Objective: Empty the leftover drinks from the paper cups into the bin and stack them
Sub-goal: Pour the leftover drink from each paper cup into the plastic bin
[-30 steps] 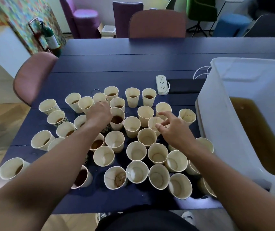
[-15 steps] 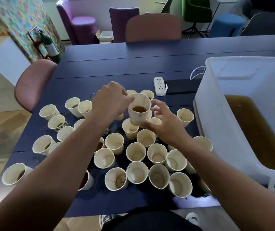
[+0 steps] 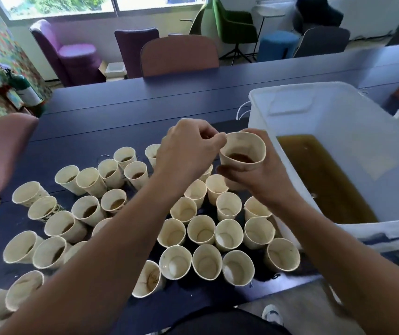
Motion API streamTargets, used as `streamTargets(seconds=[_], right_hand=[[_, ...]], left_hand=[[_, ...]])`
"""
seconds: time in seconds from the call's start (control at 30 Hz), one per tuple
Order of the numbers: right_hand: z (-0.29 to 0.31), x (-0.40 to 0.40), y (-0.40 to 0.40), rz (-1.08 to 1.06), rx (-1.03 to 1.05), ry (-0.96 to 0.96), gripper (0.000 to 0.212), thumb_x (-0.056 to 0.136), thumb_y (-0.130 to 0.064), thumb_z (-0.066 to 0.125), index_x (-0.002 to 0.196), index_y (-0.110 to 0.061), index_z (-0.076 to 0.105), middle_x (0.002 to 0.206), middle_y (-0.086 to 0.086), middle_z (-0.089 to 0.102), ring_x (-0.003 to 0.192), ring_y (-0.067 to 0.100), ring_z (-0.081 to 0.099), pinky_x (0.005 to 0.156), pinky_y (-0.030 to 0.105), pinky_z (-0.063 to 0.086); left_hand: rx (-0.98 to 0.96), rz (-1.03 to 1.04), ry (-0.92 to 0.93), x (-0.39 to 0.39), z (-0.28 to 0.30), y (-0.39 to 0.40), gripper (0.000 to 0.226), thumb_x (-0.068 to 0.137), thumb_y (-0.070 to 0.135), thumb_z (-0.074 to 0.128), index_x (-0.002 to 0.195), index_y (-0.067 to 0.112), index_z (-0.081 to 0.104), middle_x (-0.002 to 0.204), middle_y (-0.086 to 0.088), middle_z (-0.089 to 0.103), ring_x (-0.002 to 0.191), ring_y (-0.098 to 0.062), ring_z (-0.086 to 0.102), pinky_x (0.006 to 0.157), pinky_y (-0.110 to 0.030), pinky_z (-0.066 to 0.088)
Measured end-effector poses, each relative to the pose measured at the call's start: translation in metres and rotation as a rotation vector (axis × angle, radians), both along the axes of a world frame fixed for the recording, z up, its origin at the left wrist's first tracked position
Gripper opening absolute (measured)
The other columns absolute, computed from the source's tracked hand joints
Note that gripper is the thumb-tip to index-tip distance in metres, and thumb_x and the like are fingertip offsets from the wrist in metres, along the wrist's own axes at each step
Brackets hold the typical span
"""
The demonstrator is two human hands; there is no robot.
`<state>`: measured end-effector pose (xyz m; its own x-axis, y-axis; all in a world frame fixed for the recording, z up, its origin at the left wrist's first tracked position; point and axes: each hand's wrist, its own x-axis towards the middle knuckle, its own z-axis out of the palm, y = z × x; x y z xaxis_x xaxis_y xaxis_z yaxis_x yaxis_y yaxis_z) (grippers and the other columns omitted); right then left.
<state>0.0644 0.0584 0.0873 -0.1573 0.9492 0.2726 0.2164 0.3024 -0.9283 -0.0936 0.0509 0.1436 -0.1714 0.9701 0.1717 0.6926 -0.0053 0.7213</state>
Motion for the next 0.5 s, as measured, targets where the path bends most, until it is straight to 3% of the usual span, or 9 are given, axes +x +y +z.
streamTargets(seconds=[0.1, 0.23, 0.37, 0.5], right_hand=[[0.014, 0.023, 0.000, -0.041, 0.012, -0.014, 0.070, 0.061, -0.033, 0.092, 0.115, -0.038, 0.049, 0.111, -0.006, 0.063, 0.103, 0.011, 0.062, 0.084, 0.032, 0.055], [0.025, 0.058, 0.006, -0.124, 0.028, -0.053, 0.072, 0.059, -0.036, 0.091, 0.119, -0.029, 0.051, 0.111, -0.002, 0.064, 0.102, 0.018, 0.063, 0.087, 0.043, 0.056], [0.032, 0.093, 0.017, -0.194, 0.075, -0.172, 0.070, 0.066, -0.031, 0.092, 0.121, -0.029, 0.048, 0.115, -0.002, 0.060, 0.104, 0.017, 0.059, 0.084, 0.031, 0.053], [0.030, 0.124, 0.032, -0.244, 0.071, -0.292, 0.066, 0.069, -0.024, 0.091, 0.120, -0.025, 0.049, 0.111, -0.007, 0.059, 0.095, -0.001, 0.057, 0.077, 0.022, 0.048]], left_hand=[[0.053, -0.004, -0.088, 0.011, -0.002, 0.005, 0.027, 0.092, 0.052, 0.058, 0.085, 0.030, 0.071, 0.076, 0.014, 0.072, 0.080, -0.010, 0.067, 0.080, -0.040, 0.056], [0.083, -0.048, -0.129, 0.026, -0.008, 0.008, 0.017, 0.092, 0.044, 0.061, 0.090, 0.031, 0.071, 0.077, 0.014, 0.071, 0.081, -0.008, 0.066, 0.081, -0.038, 0.056], [0.047, -0.165, -0.116, 0.051, -0.017, 0.003, 0.009, 0.092, 0.030, 0.065, 0.099, 0.029, 0.071, 0.083, 0.016, 0.067, 0.081, -0.004, 0.062, 0.081, -0.032, 0.053], [-0.021, -0.324, -0.109, 0.079, -0.035, -0.005, 0.012, 0.093, 0.029, 0.066, 0.105, 0.028, 0.067, 0.095, 0.014, 0.068, 0.082, -0.007, 0.062, 0.083, -0.035, 0.054]])
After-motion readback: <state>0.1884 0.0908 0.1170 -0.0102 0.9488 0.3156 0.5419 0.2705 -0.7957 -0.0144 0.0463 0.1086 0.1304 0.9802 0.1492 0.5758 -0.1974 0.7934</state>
